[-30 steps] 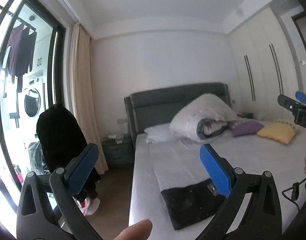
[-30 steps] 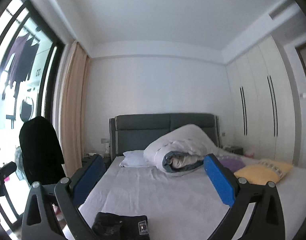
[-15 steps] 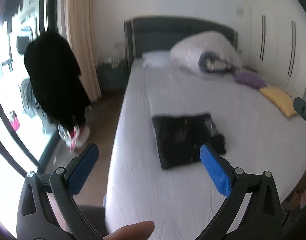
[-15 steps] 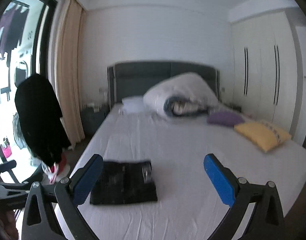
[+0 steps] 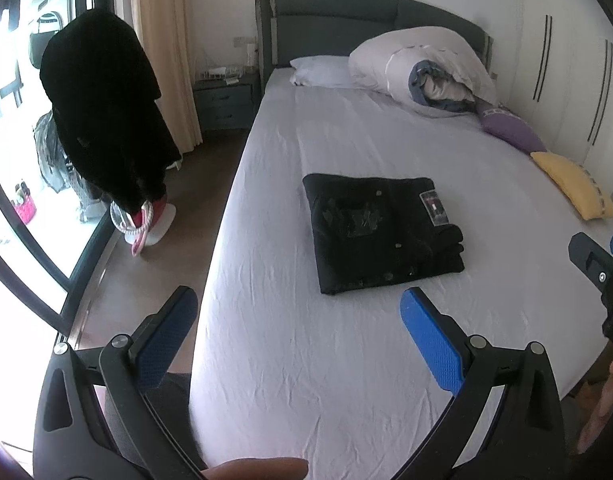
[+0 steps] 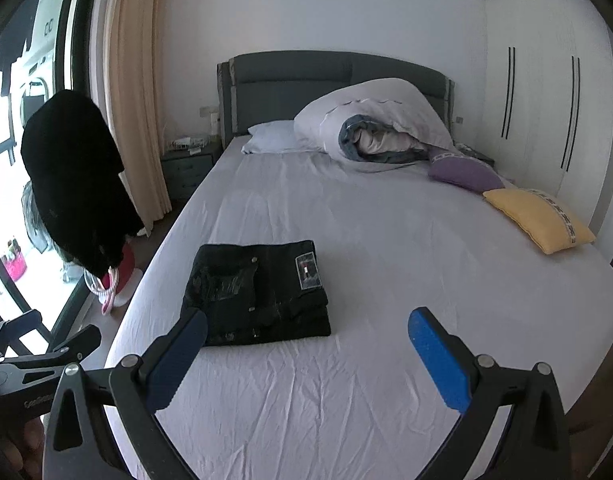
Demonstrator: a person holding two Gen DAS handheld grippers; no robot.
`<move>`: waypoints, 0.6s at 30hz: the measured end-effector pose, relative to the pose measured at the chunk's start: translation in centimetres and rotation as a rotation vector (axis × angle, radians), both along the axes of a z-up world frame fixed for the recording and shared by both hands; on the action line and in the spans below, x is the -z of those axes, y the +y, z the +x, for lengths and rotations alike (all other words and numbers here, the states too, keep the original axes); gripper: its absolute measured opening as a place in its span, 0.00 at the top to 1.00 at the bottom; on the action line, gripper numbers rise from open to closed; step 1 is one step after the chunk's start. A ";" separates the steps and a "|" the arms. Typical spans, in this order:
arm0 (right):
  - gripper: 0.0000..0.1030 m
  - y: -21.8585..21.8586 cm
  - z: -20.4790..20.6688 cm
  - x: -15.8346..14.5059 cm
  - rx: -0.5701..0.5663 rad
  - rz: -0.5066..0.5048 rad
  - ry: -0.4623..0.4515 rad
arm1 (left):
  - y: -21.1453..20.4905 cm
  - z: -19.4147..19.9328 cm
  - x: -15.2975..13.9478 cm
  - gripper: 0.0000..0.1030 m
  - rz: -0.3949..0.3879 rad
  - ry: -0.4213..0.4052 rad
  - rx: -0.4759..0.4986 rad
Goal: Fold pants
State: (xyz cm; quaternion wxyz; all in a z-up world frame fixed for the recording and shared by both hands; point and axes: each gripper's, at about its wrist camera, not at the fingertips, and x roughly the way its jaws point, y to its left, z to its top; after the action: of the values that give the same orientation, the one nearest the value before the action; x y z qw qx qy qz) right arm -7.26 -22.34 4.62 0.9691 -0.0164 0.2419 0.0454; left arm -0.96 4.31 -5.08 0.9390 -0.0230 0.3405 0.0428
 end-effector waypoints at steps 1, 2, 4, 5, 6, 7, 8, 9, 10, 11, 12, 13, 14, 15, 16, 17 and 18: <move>0.00 0.2 0.0 0.2 -0.004 -0.005 0.004 | -0.1 0.2 0.3 0.00 0.001 0.007 -0.003; 0.00 0.3 0.0 0.1 -0.007 -0.009 0.006 | 0.0 0.2 0.3 0.00 0.000 0.010 -0.003; 0.00 0.5 0.2 0.2 -0.010 -0.014 0.012 | 0.0 0.3 0.6 0.00 -0.002 0.016 -0.006; 0.00 0.6 0.3 0.4 -0.013 -0.015 0.016 | -0.1 0.4 0.9 0.00 -0.001 0.021 -0.007; 0.00 0.7 0.3 0.5 -0.014 -0.016 0.021 | -0.1 0.6 1.2 0.00 -0.003 0.026 -0.008; 0.00 0.8 0.3 0.5 -0.015 -0.017 0.025 | -0.2 0.4 1.1 0.00 -0.004 0.028 -0.008; 0.00 0.8 0.3 0.6 -0.016 -0.019 0.028 | -0.2 0.6 1.3 0.00 -0.003 0.030 -0.008; 0.00 0.9 0.3 0.8 -0.018 -0.020 0.031 | -0.3 0.4 1.3 0.00 -0.002 0.032 -0.008; 0.00 1.0 0.4 0.8 -0.020 -0.021 0.034 | -0.3 0.5 1.4 0.00 -0.002 0.036 -0.008; 0.00 1.1 0.5 0.9 -0.022 -0.024 0.038 | -0.4 0.5 1.5 0.00 -0.003 0.041 -0.008; 0.00 1.2 0.5 1.1 -0.025 -0.027 0.042 | -0.5 0.7 1.7 0.00 -0.005 0.046 -0.008; 0.00 1.2 0.5 1.1 -0.027 -0.028 0.045 | -0.5 0.6 1.8 0.00 -0.005 0.050 -0.008; 0.00 1.3 0.6 1.2 -0.028 -0.029 0.048 | -0.6 0.7 1.9 0.00 -0.005 0.054 -0.008; 0.00 1.4 0.7 1.4 -0.029 -0.031 0.052 | -0.6 0.8 2.1 0.00 -0.005 0.060 -0.008; 0.00 1.4 0.7 1.5 -0.031 -0.032 0.058 | -0.7 0.6 2.0 0.00 -0.006 0.062 -0.009; 0.00 1.4 0.9 1.6 -0.032 -0.032 0.062 | -0.7 0.7 2.2 0.00 -0.008 0.066 -0.007; 0.00 1.4 0.9 1.7 -0.033 -0.033 0.065 | -0.8 0.8 2.3 0.00 -0.008 0.070 -0.008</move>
State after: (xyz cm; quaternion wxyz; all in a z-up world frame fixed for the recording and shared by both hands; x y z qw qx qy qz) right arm -6.32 -20.90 2.89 0.9594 -0.0346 0.2738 0.0577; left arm -0.13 3.54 -7.42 0.9263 -0.0266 0.3730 0.0459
